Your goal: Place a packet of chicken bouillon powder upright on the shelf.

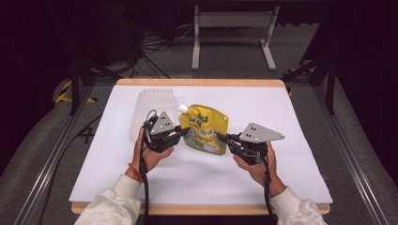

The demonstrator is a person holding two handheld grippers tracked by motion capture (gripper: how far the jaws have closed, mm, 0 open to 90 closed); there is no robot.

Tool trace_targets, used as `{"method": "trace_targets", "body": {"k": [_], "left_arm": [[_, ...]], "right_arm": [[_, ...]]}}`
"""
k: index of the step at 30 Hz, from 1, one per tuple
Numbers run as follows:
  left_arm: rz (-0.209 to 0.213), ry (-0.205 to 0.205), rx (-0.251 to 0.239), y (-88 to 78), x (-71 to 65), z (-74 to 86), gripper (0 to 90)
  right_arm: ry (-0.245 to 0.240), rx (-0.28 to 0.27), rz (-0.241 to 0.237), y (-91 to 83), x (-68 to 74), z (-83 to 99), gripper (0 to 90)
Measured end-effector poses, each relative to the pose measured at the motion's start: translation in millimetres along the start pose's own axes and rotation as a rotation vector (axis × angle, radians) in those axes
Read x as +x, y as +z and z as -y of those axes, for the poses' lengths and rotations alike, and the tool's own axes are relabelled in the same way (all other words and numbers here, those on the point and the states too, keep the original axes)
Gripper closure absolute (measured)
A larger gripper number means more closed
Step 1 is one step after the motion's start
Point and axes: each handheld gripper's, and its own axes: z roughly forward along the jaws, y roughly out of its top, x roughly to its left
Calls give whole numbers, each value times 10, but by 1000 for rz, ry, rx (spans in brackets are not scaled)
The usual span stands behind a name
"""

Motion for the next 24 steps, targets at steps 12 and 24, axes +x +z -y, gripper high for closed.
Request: {"method": "trace_targets", "body": {"k": [12, 24], "left_arm": [[-69, -34, -50, -328, 227, 7, 818], [-145, -46, -57, -488, 500, 102, 833]], "right_arm": [[-42, -11, -46, 289, 28, -340, 900], [-23, -7, -95, 682, 71, -493, 900]]}}
